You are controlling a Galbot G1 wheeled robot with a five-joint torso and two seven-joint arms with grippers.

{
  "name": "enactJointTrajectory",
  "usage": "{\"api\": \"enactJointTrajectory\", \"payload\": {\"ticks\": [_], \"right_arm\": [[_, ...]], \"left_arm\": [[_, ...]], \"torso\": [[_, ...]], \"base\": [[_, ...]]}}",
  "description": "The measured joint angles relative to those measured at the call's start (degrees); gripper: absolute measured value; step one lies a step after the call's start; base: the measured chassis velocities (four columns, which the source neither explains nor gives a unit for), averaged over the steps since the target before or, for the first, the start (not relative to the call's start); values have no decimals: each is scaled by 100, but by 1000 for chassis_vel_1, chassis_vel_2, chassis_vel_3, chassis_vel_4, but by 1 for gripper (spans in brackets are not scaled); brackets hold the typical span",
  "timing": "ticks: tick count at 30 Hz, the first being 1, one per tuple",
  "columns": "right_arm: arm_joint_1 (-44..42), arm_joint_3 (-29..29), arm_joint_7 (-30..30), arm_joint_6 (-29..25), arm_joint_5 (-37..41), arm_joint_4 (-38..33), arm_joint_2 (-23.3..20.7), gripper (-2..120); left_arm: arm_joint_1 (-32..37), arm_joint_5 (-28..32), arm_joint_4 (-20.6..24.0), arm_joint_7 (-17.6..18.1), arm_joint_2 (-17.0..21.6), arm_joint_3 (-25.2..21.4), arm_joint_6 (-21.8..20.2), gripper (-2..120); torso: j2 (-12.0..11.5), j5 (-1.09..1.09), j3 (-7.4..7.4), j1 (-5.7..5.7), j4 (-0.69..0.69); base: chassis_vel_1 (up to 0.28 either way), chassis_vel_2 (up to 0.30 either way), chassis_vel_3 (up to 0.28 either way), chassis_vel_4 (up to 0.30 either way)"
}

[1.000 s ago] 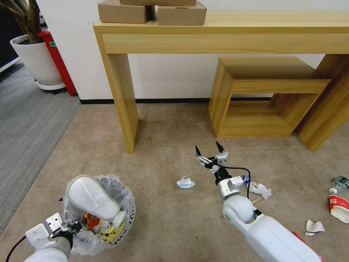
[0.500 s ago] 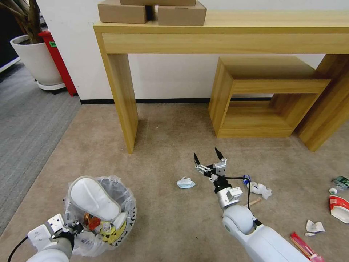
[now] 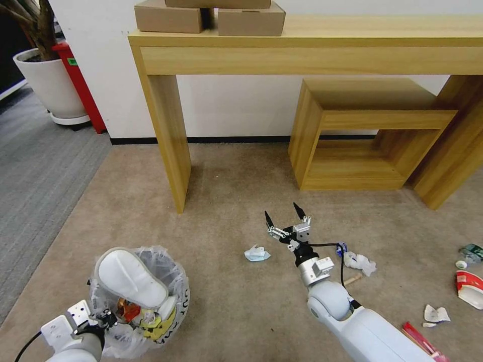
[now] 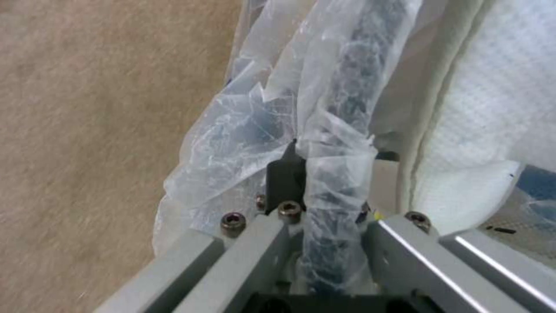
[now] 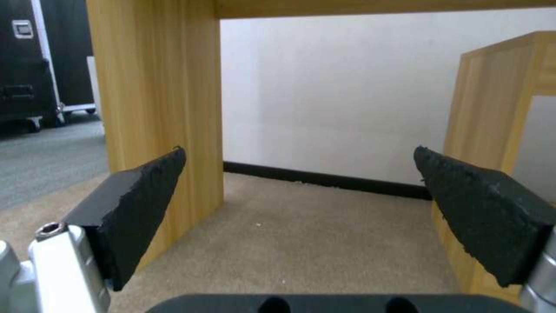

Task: Pick up the trash bin and place the garbage on the floor into it.

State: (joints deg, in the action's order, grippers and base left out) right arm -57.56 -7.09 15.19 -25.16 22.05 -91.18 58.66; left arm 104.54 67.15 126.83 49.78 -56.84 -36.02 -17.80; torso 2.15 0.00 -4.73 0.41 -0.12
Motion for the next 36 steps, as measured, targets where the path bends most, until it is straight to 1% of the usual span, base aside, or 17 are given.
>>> {"api": "enactJointTrajectory", "payload": {"ticks": [9,12,15,18,19,21,23,25,27,28,30,31,35,36], "right_arm": [[229,-252,-192,-307,188,309,107,100],[275,-262,-144,-295,152,367,138,100],[381,-284,14,-156,91,447,136,100],[545,-402,21,210,120,526,-84,100],[545,-402,21,210,120,526,-84,100],[713,-722,-228,322,284,748,-367,100],[750,-782,-290,337,298,804,-407,100],[991,-1199,-695,465,374,1188,-674,100],[1010,-1260,-768,544,430,1219,-729,100],[989,-1393,-895,797,659,1220,-883,100],[955,-1454,-1014,1031,827,1191,-1008,100],[953,-1451,-1071,1073,798,1204,-1037,100],[923,-1420,-1151,1027,679,1245,-1068,100],[848,-1376,-1232,900,547,1252,-1146,100]], "left_arm": [[-76,6,-101,-18,-9,3,8,0],[-101,29,-116,-22,4,-2,9,0],[-144,96,-136,-7,42,-9,11,0],[-165,119,-163,-1,68,-2,11,0],[-165,119,-163,-1,68,-2,11,0],[-178,122,-191,0,84,14,12,0],[-182,122,-196,0,88,17,12,0],[-224,122,-222,-2,116,61,12,0],[-250,127,-232,0,133,86,12,0],[-378,159,-288,10,223,200,16,0],[-408,162,-326,12,262,253,22,0],[-391,151,-339,7,262,252,27,0],[-378,146,-346,-10,262,250,28,0],[-361,141,-346,-30,259,243,29,0]], "torso": [[-1,0,-4,4,0],[-1,1,-3,4,0],[0,1,-1,2,0],[0,1,0,0,0],[0,1,0,0,0],[0,1,0,0,0],[0,1,0,0,-1],[0,3,-1,0,1],[0,3,-1,0,2],[-1,4,-1,0,0],[0,3,0,0,-5],[0,2,0,0,-2],[0,3,0,0,1],[0,2,-1,0,2]], "base": [[-173,174,167,-169],[-75,108,78,-98],[0,0,0,0],[53,-47,-46,27],[41,-44,-52,22],[0,0,0,0],[0,0,0,0],[0,0,0,0],[0,0,0,0],[0,0,0,0],[0,0,0,0],[0,0,0,0],[0,0,0,0],[0,0,0,0]]}}
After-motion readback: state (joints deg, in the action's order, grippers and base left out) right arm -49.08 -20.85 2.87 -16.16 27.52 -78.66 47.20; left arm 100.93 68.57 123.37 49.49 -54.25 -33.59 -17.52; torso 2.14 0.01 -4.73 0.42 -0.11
